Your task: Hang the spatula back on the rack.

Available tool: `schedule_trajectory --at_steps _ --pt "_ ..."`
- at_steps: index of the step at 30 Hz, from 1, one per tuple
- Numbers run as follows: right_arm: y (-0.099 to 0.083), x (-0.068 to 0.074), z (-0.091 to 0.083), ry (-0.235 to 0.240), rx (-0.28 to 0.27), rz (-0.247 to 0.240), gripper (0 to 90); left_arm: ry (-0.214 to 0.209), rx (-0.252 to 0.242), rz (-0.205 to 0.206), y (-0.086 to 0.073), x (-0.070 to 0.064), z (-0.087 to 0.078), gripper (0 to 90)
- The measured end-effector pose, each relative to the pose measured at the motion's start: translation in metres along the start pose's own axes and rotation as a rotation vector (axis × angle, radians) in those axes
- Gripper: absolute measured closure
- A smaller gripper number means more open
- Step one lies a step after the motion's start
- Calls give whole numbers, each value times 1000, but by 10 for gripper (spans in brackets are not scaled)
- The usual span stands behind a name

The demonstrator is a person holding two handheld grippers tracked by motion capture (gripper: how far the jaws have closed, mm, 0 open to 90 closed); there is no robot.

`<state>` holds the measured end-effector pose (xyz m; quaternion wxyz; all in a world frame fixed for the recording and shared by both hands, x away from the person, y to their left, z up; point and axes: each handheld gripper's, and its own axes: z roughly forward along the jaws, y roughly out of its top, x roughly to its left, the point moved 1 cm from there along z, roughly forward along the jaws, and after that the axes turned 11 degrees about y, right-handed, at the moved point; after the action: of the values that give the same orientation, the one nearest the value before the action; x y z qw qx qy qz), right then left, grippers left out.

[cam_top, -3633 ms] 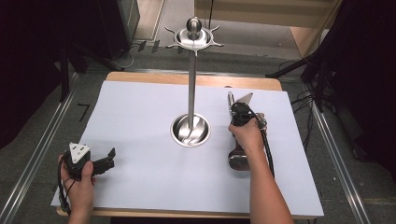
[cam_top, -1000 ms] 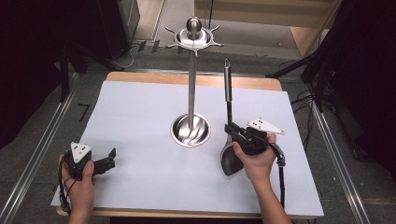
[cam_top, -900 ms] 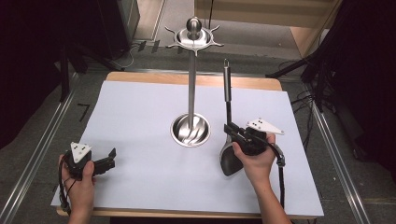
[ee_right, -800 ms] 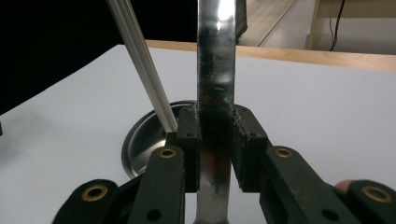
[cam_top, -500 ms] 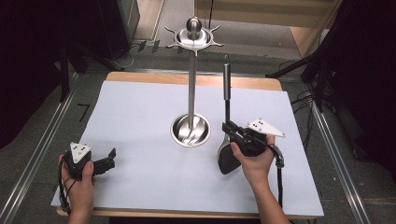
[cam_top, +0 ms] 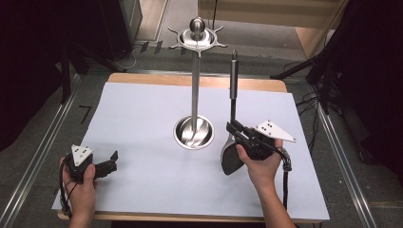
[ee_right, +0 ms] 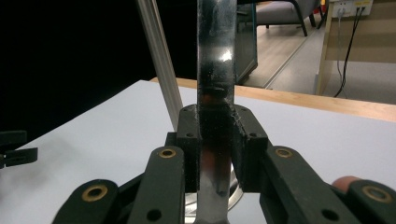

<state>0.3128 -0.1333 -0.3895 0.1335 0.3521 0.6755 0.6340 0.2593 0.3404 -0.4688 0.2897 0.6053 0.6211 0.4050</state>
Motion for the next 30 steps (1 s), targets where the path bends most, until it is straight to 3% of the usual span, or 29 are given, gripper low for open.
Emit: schedule_trajectory --at_steps 30 --pt "18 21 -10 53 -73 -63 765 -1 -2 -1 0 0 0 4"
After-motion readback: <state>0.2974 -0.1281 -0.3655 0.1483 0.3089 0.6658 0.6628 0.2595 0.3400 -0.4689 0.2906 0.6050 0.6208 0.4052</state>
